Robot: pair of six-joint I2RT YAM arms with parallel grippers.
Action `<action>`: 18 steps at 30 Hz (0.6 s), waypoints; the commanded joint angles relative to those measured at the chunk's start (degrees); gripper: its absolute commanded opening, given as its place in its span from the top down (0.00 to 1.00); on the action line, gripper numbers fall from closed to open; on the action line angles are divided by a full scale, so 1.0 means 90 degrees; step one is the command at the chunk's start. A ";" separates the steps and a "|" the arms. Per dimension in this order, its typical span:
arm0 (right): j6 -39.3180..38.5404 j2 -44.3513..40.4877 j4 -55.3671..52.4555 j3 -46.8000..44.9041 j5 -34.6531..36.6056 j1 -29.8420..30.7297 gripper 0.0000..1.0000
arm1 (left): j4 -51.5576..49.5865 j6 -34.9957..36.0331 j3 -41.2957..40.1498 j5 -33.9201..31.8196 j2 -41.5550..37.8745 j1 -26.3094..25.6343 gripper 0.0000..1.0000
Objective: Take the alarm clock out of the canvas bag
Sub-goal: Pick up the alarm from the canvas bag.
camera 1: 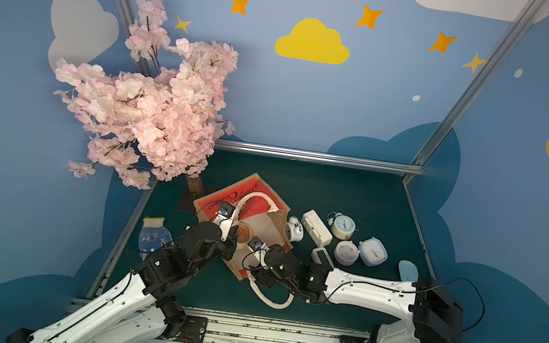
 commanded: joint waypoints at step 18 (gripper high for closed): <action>0.0544 0.0854 -0.0863 0.0732 -0.1209 -0.0723 0.27 | 0.0498 0.0263 -0.0136 0.0808 -0.0452 0.0022 0.88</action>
